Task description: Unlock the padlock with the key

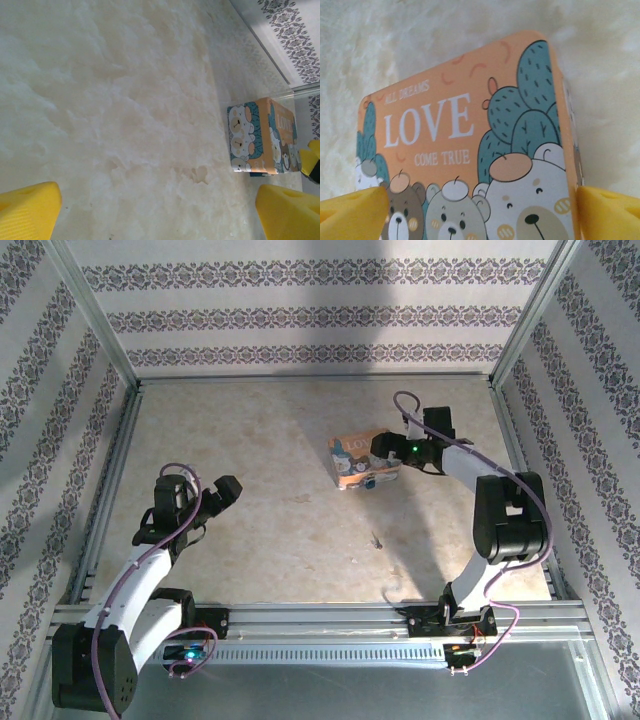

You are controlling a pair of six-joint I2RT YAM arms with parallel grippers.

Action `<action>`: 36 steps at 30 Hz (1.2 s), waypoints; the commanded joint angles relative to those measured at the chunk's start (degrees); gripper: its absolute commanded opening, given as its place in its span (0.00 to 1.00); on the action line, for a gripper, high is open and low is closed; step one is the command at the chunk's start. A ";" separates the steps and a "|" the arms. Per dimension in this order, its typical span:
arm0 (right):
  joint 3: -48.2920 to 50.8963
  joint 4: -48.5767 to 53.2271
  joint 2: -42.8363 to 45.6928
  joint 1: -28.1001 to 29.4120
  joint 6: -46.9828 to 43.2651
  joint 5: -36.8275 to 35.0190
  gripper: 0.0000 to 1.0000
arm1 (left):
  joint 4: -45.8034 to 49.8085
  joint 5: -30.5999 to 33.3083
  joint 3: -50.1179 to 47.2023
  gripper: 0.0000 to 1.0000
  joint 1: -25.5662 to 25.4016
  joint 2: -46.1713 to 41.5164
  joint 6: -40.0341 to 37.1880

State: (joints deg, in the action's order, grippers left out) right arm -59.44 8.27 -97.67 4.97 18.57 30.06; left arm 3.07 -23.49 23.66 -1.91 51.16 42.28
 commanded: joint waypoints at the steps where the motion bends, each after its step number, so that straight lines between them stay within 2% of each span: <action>1: 1.58 0.04 2.60 2.88 2.10 2.20 0.95 | 1.70 0.88 1.98 0.99 -0.64 -0.36 -1.24; 17: 8.54 -5.09 6.96 19.08 10.81 -3.41 0.95 | 1.75 0.04 1.92 0.99 -0.68 -0.96 -0.15; 24: 9.15 -3.99 8.00 21.38 10.97 -3.22 0.95 | -1.31 -2.87 1.02 0.99 -0.67 -0.10 1.83; 27: 9.49 -2.41 8.65 21.90 10.55 -3.78 0.95 | -2.56 -4.13 0.78 1.00 -0.72 0.52 2.60; 32: 11.44 2.98 14.10 21.71 8.94 -9.68 0.91 | -5.68 -6.47 0.51 1.00 -2.38 2.07 4.66; 36: 10.95 15.46 20.22 21.55 5.99 -15.88 0.87 | -7.12 -5.66 1.30 1.00 -6.27 3.79 4.92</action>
State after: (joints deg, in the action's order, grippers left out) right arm -48.45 13.28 -81.36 26.15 27.11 20.32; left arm -0.58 -28.27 23.92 -5.82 54.17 45.93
